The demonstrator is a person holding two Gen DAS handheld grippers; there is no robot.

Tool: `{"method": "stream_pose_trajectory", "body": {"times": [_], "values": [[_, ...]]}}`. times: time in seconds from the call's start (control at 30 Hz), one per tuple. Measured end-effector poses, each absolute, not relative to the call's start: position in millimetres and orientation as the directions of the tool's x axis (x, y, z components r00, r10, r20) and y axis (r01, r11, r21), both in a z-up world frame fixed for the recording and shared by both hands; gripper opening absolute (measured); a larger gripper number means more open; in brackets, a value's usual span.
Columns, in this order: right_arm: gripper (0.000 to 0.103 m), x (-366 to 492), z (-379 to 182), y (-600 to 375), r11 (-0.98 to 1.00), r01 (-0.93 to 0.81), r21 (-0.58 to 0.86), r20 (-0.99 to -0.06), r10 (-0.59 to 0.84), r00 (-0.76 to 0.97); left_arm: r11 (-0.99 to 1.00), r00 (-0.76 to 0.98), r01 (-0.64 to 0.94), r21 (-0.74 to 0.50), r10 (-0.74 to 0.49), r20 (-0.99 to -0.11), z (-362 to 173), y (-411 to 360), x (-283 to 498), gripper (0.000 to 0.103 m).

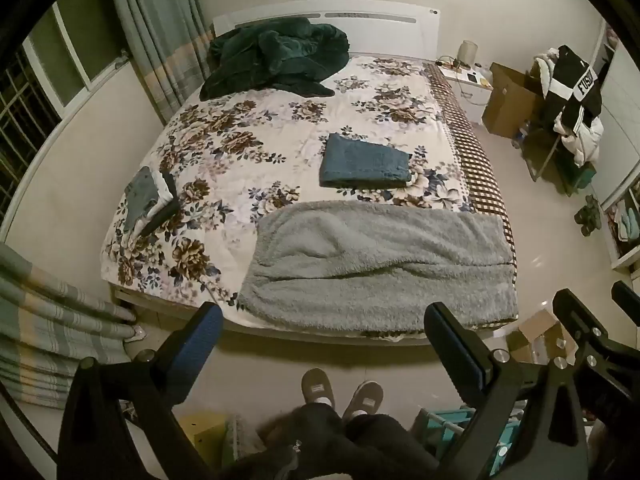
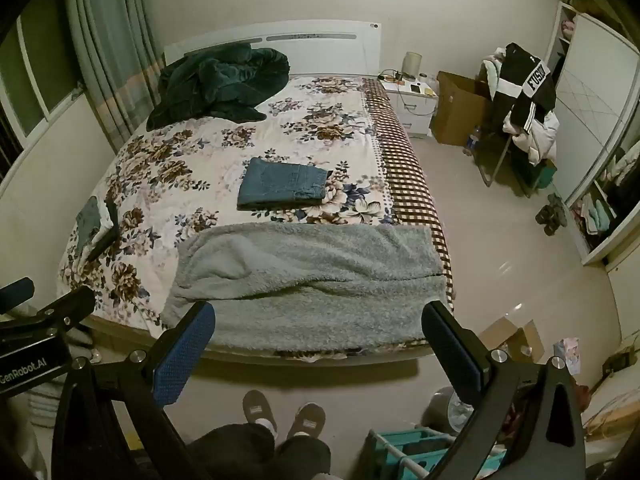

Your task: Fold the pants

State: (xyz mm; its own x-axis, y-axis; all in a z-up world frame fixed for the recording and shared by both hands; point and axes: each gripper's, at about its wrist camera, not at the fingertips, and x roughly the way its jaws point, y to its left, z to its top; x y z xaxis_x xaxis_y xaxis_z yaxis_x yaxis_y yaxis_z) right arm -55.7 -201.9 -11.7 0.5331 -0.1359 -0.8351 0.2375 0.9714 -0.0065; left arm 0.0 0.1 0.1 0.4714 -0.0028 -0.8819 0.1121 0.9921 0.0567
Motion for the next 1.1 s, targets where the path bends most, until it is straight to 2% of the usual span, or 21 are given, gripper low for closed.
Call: {"method": "stream_pose_trajectory", "body": {"times": [1.1], "values": [[0.103, -44, -11, -189, 0.975, 0.222, -0.004, -0.843, -0.122, 0.524, 0.994, 0.474, 0.103, 0.046, -0.008, -0.88, 6, 21, -3, 0.103]]}}
